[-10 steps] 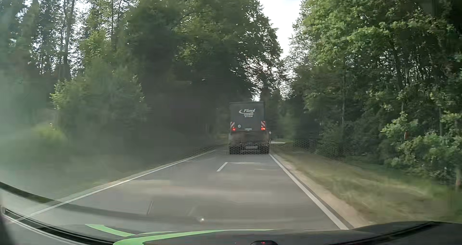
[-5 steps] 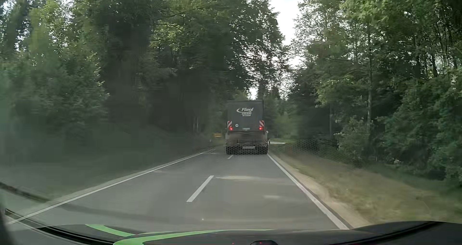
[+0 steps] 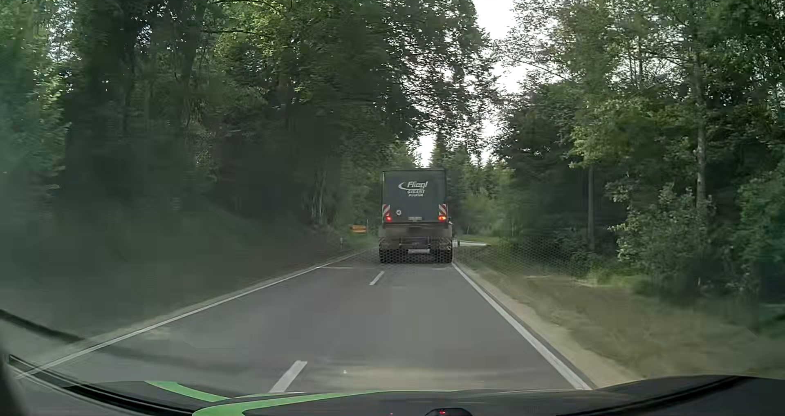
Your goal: Follow the waypoints while adhering to traffic rules and regulations
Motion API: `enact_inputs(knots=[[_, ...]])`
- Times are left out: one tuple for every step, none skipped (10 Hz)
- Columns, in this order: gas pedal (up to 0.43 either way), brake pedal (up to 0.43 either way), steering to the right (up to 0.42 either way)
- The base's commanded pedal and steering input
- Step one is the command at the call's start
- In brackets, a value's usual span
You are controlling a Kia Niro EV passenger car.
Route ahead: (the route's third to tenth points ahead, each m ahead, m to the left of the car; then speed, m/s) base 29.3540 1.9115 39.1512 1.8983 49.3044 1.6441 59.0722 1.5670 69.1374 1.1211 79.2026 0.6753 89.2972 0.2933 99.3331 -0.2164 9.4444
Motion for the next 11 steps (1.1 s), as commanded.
enact_inputs(knots=[[0.000,0.189,0.014],[0.000,0.189,0.013],[0.000,0.183,0.013],[0.000,0.189,0.013],[0.000,0.189,0.012],[0.000,0.189,0.011],[0.000,0.189,0.012],[0.000,0.189,0.012],[0.000,0.189,0.009],[0.000,0.183,0.007],[0.000,0.177,0.007]])
